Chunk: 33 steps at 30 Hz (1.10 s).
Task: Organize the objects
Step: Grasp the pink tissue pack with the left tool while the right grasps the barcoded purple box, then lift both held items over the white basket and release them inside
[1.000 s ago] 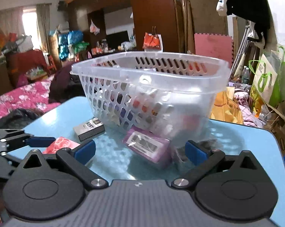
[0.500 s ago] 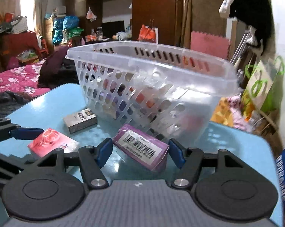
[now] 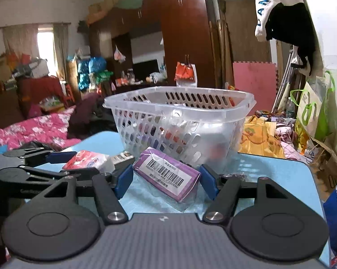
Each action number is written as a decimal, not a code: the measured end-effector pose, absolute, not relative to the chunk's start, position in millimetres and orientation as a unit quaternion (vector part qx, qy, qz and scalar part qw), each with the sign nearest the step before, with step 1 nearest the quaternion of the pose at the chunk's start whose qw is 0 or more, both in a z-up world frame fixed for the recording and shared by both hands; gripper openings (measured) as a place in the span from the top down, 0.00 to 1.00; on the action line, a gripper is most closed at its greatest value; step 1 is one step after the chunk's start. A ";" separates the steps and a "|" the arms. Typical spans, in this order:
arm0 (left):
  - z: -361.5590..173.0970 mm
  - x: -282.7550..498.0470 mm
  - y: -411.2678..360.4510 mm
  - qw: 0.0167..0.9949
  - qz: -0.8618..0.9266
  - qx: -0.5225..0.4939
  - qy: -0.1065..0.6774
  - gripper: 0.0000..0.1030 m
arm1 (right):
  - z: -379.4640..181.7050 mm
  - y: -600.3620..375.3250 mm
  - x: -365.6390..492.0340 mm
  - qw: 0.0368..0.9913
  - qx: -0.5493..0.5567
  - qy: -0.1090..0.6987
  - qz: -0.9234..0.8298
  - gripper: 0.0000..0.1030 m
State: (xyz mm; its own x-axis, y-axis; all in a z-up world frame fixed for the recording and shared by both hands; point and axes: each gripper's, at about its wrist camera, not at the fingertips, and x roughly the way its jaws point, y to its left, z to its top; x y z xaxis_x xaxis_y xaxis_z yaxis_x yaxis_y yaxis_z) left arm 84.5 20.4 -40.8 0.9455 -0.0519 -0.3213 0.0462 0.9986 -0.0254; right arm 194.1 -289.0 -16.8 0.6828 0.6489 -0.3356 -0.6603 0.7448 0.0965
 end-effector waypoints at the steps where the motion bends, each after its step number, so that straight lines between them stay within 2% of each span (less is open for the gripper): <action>1: -39.2 80.3 21.8 0.988 -0.020 -0.015 0.153 0.24 | -14.5 -291.7 192.5 0.916 -0.009 0.173 0.361 0.34; 5: -19.7 73.6 27.5 0.990 -0.047 -0.041 0.128 0.24 | 7.7 -294.0 189.2 0.919 -0.003 0.154 0.362 0.34; 9: 33.7 93.9 28.0 0.994 -0.057 -0.034 0.091 0.24 | 52.8 -278.8 202.3 0.933 -0.018 0.117 0.341 0.34; 13: 78.6 154.9 32.2 0.989 -0.074 -0.047 0.122 0.24 | 84.6 -246.9 239.2 0.948 -0.049 0.071 0.306 0.34; 17: 89.0 215.2 34.4 0.985 -0.041 -0.064 0.153 0.23 | 89.6 -220.4 286.5 0.952 -0.067 0.074 0.291 0.33; 19: 80.8 243.3 35.6 0.981 -0.020 -0.059 0.183 0.21 | 84.4 -208.6 300.6 0.951 -0.086 0.083 0.285 0.23; 20: 75.1 253.6 38.4 0.978 -0.013 -0.063 0.199 0.21 | 81.8 -205.8 302.3 0.952 -0.095 0.092 0.275 0.10; 21: 69.6 259.7 40.7 0.975 -0.010 -0.067 0.214 0.21 | 79.3 -205.0 300.9 0.956 -0.095 0.091 0.263 0.04; 23: 63.3 251.8 45.7 0.976 -0.017 -0.072 0.204 0.21 | 74.7 -212.6 291.0 0.956 -0.091 0.081 0.268 0.00; 27: 70.9 227.2 40.7 0.981 -0.029 -0.051 0.186 0.21 | 72.5 -237.0 272.1 0.953 -0.083 0.088 0.277 0.00; 29: 74.8 202.6 37.1 0.987 -0.042 -0.041 0.151 0.21 | 68.2 -254.9 258.9 0.950 -0.072 0.087 0.293 0.00; 31: 71.8 169.8 36.1 0.991 -0.050 -0.026 0.119 0.13 | 58.0 -273.7 249.2 0.942 -0.067 0.088 0.317 0.00; 33: 62.8 145.4 35.8 0.992 -0.048 -0.015 0.116 0.11 | 42.3 -289.8 242.9 0.940 -0.057 0.102 0.321 0.00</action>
